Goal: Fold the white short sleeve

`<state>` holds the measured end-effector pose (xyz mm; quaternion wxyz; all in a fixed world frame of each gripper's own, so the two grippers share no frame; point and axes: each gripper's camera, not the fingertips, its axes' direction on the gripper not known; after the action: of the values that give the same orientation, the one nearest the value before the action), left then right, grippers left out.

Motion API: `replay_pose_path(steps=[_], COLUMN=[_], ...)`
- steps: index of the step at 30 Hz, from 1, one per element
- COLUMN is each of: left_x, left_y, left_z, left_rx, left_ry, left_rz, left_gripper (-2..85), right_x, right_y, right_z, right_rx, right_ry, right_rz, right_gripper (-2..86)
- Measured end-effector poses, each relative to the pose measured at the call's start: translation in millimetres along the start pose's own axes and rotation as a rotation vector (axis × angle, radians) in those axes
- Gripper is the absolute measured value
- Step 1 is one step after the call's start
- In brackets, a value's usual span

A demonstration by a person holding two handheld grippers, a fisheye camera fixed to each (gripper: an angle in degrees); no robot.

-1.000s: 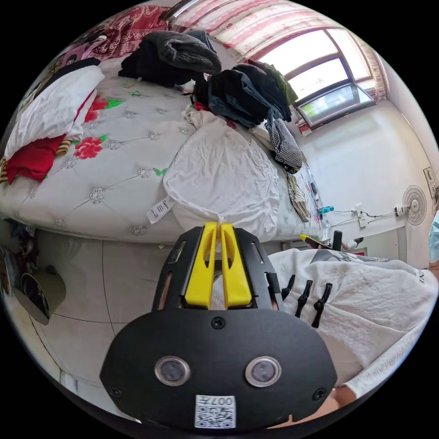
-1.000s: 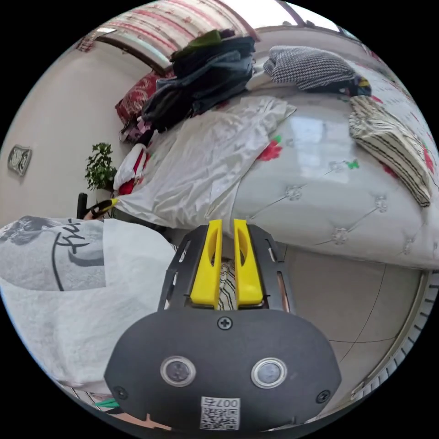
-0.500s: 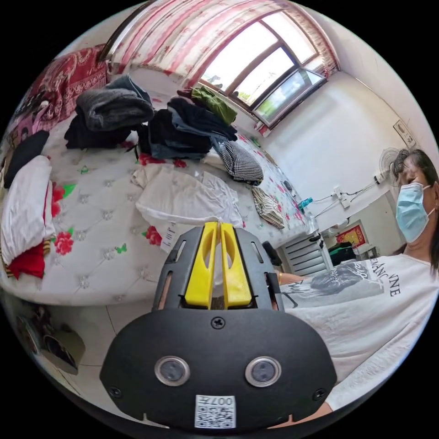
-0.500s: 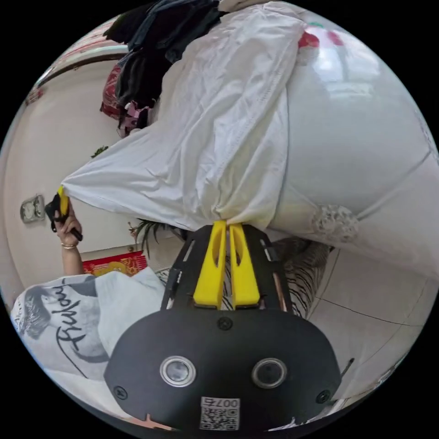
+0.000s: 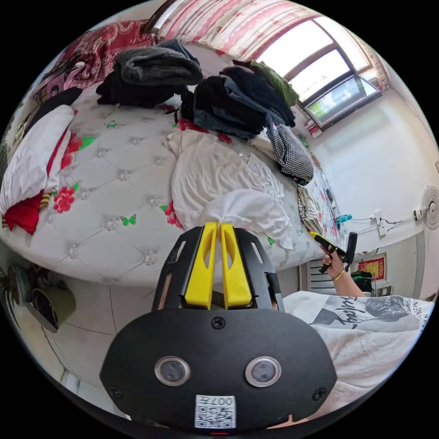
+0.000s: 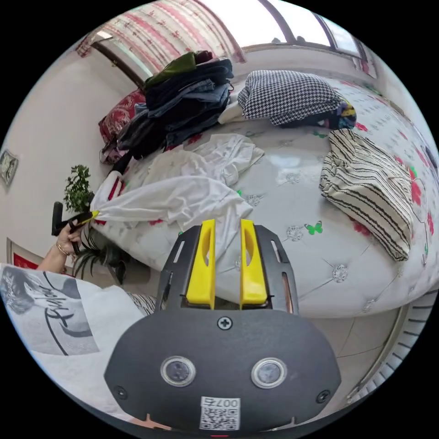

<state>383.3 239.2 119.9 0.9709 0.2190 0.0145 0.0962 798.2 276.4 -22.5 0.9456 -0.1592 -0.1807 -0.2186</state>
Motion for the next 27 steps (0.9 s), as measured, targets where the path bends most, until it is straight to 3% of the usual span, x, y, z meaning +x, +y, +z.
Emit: replay_pose_path(steps=[11,15,21,27], left_x=[7.6,0.7,-3.4,0.2], left_y=[-19.1,-34.8,-58.5,-63.2], left_z=[4.0,7.0,6.1,26.6], left_rx=[-0.009,-0.030,-0.079,-0.196], left_ry=[-0.054,-0.050,-0.106,-0.179], left_rz=[-0.044,-0.021,0.078,0.242], left_gripper=[-0.8,-0.8,-0.8,-0.4], right_x=[-106.9,-119.5,-98.2,-75.3], right_y=[-2.3,-5.1,-20.9,-25.9], right_z=[119.1,133.0,69.2,22.8], right_rx=[-0.233,-0.230,-0.155,-0.074], right_ry=[0.064,0.215,-0.054,-0.161], right_rz=[-0.395,-0.344,-0.167,-0.041], right_gripper=[3.9,1.9,0.6,0.0])
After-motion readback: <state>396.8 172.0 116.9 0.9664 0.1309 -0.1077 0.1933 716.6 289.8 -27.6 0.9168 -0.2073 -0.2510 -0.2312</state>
